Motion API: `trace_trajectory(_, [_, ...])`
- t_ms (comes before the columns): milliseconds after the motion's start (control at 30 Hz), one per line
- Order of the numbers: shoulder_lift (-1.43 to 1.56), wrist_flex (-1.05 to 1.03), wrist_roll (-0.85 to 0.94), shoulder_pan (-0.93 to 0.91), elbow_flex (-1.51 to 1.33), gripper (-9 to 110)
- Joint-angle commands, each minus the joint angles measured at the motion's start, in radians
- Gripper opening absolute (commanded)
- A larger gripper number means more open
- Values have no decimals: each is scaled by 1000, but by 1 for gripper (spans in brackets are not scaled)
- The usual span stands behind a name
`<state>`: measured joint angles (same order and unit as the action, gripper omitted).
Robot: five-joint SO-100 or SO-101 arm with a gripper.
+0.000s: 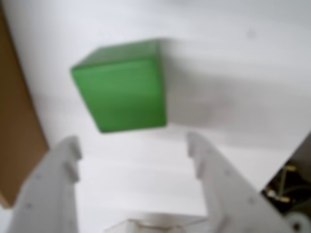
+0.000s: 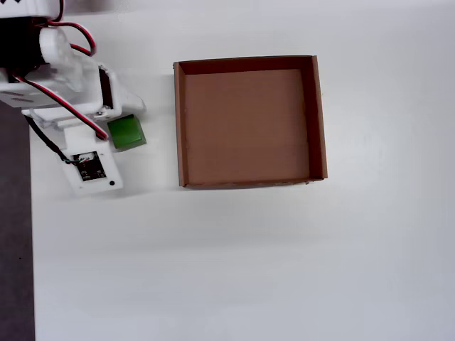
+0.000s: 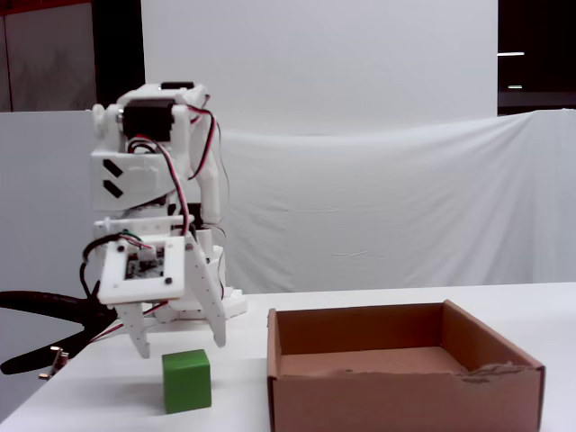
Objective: Grasp a green cube and put it in a box.
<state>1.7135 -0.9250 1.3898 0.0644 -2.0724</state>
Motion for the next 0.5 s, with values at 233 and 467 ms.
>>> trace_trajectory(233, [-32, 18, 57, 34, 110, 30])
trace_trajectory(467, [-71, 80, 67, 25, 123, 30])
